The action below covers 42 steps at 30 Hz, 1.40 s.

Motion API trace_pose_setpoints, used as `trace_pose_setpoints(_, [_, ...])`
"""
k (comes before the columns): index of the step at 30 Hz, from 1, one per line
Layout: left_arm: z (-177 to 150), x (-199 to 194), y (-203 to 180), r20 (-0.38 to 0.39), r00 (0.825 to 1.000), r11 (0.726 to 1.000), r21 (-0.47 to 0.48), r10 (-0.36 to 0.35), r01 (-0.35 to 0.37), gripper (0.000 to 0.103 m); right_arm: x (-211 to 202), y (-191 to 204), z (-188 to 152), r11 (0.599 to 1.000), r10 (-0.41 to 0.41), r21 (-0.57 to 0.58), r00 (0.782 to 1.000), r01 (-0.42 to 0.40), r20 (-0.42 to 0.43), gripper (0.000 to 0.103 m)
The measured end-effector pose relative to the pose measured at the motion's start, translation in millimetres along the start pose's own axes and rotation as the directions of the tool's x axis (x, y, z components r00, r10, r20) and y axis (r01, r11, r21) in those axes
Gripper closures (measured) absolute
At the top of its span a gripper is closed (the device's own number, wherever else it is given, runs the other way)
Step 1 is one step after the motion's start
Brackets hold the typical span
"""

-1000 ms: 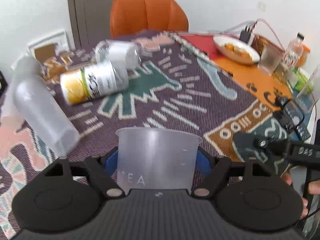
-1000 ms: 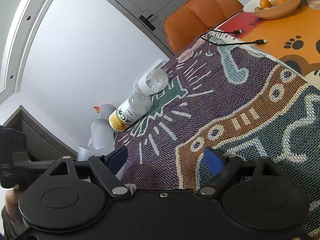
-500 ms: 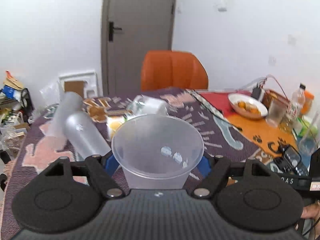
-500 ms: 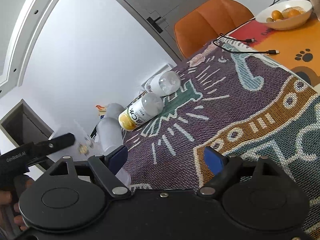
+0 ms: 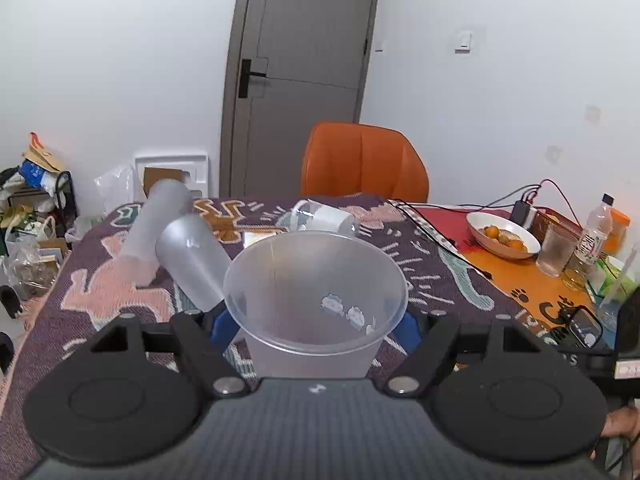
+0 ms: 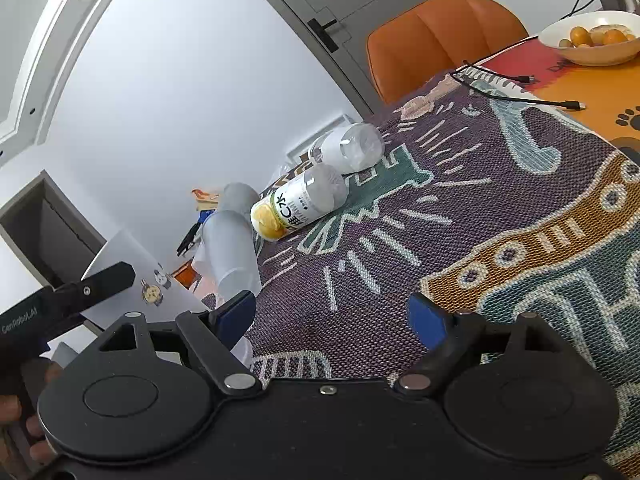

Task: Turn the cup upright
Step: 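Lower the frosted cup upright onto the blanket with the left gripper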

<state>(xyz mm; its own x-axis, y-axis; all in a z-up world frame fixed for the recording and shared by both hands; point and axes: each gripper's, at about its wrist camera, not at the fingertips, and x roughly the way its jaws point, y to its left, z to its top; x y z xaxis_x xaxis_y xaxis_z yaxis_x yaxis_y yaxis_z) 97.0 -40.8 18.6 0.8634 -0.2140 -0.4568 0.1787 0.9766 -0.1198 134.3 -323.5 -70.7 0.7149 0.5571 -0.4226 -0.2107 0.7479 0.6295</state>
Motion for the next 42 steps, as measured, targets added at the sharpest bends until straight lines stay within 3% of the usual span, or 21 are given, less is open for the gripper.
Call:
trace_pose_setpoints(6, [-18,4,-13,-0.034,0.999,0.998,0.058,-0.024,0.026,0.026,5,8,-4,1.000,-0.014,-0.020,1.000,0.014,-0.017,0.019])
trace_pose_setpoints(10, [-24,-3,-18,-0.039,0.998,0.996,0.077,-0.042,0.045,0.019,2,12,-3,0.999,-0.023,-0.039,1.000,0.022,-0.016,0.019])
trace_pose_setpoints(18, [-28,-22,-2,-0.011,1.000,1.000,0.009,-0.017,0.017,0.014,-12,21,3,0.995,-0.036,-0.089,0.999,0.036,0.007,0.017])
trace_pose_setpoints(25, [-40,-48,14,0.043,0.999,0.999,-0.044,0.022,-0.021,0.007,-25,39,5,0.981,-0.028,-0.193,0.999,0.031,0.019,0.005])
trace_pose_setpoints(30, [-48,-60,21,0.038,0.998,0.997,-0.057,0.059,-0.057,0.006,-34,54,4,0.963,-0.014,-0.268,1.000,0.019,0.022,0.000])
trace_pose_setpoints(42, [-61,-86,38,0.035,0.992,0.987,-0.106,0.124,-0.119,0.001,-53,71,-1,0.941,0.018,-0.337,1.000,-0.019,-0.004,0.000])
